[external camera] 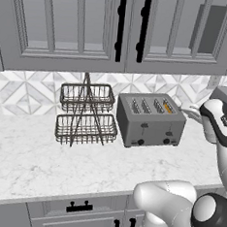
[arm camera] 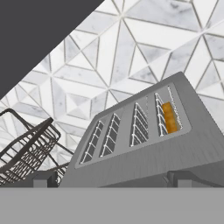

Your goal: Start the toaster. Once the lever pops up, take the bread to the plate on the dining counter.

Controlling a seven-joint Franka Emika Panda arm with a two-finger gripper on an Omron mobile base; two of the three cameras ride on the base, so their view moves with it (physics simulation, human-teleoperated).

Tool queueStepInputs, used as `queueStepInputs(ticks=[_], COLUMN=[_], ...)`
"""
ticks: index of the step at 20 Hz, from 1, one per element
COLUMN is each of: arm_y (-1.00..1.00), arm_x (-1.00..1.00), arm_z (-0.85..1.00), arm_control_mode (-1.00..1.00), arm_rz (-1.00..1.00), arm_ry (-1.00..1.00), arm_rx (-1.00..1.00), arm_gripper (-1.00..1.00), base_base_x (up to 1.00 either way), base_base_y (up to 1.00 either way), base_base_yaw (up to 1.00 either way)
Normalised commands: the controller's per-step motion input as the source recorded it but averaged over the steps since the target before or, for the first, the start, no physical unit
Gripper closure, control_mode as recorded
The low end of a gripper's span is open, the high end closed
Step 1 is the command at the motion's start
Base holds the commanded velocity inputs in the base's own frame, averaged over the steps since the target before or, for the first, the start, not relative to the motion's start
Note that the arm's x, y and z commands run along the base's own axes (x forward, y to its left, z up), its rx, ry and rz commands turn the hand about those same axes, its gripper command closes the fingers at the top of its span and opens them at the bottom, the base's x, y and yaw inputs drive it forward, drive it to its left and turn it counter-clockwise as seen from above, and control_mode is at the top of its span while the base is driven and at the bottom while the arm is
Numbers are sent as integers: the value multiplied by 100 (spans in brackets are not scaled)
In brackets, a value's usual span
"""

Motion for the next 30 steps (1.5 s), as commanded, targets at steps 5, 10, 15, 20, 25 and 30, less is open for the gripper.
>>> queueStepInputs(ticks=[5, 10, 15, 20, 25, 30], arm_y=[0, 0, 0, 0, 0, 0], arm_x=[0, 0, 0, 0, 0, 0], arm_z=[0, 0, 0, 0, 0, 0], arm_control_mode=[-100, -100, -100, -100, -100, -100], arm_rz=[0, 0, 0, 0, 0, 0], arm_ry=[0, 0, 0, 0, 0, 0], arm_rx=[0, 0, 0, 0, 0, 0], arm_gripper=[-100, -100, -100, -100, -100, -100], base_base_x=[0, 0, 0, 0, 0, 0], base_base_y=[0, 0, 0, 0, 0, 0], base_base_yaw=[0, 0, 0, 0, 0, 0])
